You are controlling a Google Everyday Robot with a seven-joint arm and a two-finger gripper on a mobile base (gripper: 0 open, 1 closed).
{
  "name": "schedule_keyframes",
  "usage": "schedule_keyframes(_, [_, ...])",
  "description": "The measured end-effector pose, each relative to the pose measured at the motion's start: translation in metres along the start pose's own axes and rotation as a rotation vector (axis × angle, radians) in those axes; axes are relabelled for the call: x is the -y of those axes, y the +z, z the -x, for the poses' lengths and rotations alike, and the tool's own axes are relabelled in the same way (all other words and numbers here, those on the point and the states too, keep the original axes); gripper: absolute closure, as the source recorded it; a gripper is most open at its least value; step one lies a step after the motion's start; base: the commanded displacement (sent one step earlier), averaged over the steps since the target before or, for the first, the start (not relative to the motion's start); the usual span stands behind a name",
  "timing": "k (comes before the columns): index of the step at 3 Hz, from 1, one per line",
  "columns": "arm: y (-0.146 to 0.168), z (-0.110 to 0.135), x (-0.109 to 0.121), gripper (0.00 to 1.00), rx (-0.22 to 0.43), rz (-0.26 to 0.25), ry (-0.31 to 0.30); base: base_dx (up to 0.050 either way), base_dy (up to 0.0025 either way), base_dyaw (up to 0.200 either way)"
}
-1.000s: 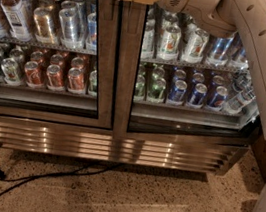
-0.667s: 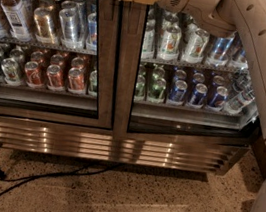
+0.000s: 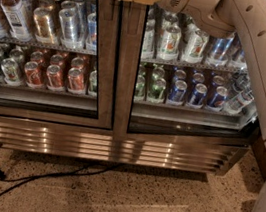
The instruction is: Open right fridge door
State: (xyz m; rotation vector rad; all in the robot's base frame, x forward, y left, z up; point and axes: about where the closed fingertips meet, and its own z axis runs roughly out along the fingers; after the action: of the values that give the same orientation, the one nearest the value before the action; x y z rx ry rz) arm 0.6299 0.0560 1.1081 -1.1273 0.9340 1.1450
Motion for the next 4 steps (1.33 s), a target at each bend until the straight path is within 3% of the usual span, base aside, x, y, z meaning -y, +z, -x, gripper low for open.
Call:
schedule_keyframes(2, [-0.002, 0.006, -0.006, 0.00, 0.015, -0.008, -0.016, 0.000, 0.00000, 0.000])
schedule_keyframes(3, [-0.001, 0.010, -0.015, 0.00, -0.014, -0.050, -0.029, 0.000, 0.00000, 0.000])
schedule_keyframes(4, [-0.003, 0.008, -0.016, 0.00, -0.014, -0.050, -0.029, 0.000, 0.00000, 0.000])
